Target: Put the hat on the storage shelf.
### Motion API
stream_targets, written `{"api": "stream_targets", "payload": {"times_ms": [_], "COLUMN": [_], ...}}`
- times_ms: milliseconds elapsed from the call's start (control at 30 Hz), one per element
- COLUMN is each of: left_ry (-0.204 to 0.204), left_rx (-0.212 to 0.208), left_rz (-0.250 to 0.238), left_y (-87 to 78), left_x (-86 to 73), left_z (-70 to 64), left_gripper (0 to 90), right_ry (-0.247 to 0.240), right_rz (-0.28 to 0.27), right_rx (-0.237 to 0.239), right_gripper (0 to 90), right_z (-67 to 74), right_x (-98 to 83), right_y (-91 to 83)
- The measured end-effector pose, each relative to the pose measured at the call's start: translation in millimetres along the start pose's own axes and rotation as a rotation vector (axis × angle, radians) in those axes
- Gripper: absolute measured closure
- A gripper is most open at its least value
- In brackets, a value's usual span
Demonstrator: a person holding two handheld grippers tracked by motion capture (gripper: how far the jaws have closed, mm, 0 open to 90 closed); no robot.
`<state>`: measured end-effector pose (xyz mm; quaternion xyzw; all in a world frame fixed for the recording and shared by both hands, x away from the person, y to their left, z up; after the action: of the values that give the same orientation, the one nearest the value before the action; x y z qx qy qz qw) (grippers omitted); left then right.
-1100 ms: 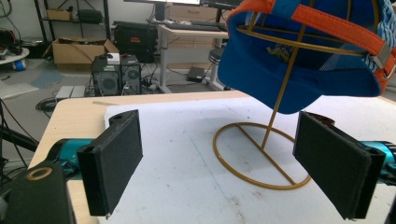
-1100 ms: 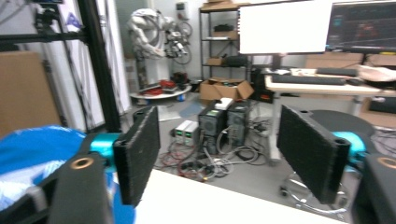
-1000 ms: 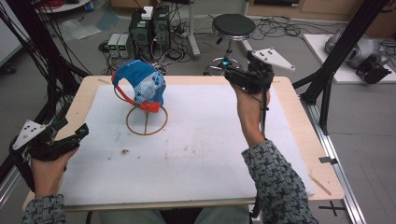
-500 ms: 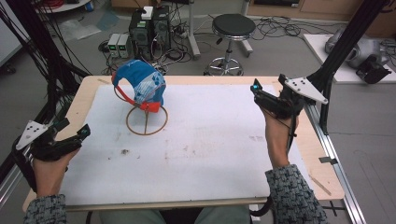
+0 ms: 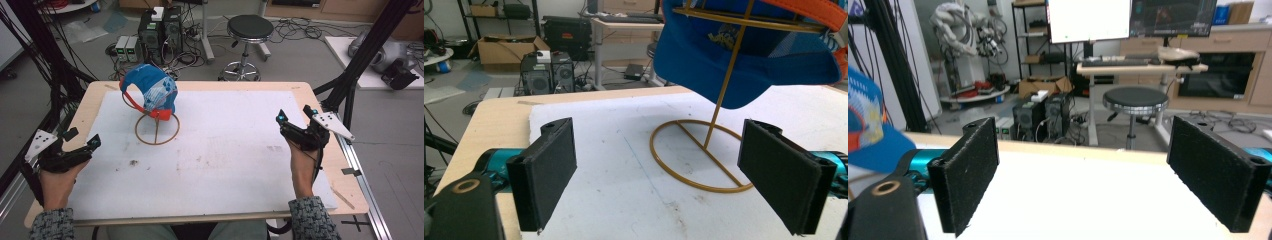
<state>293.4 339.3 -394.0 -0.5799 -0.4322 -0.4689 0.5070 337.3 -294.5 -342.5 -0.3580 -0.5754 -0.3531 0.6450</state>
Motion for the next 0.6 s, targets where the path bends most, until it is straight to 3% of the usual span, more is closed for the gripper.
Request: {"api": "stream_targets", "payload": {"times_ms": [400, 600], "left_ry": [0.02, 0.034], "left_rx": [0.007, 0.005], "left_rz": [0.015, 0.026], "left_y": [5.2, 7.7], "left_x": [-6.6, -9.2], "left_z": [-5.1, -7.6], "left_gripper": [15.9, 16.0], "right_ry": [-0.02, -0.019], "right_rz": [0.057, 0.119], "right_rx": [0.019, 0.03], "right_gripper": [12.4, 12.5], "right_z": [-3.5, -3.7], "right_x": [-40.2, -59.8], "right_y": [-5.4, -1.8]}}
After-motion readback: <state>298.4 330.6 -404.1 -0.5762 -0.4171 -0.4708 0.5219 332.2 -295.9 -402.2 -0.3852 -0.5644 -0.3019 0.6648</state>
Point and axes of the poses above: each handheld gripper's, and its own axes: y roughly forward along the jaws, x roughly out of its top, z roughly to its left, the point moved 1 cm from there along y, roughly forward along the jaws, and after that the axes turned 13 degrees about x, right-handed, at the moved point
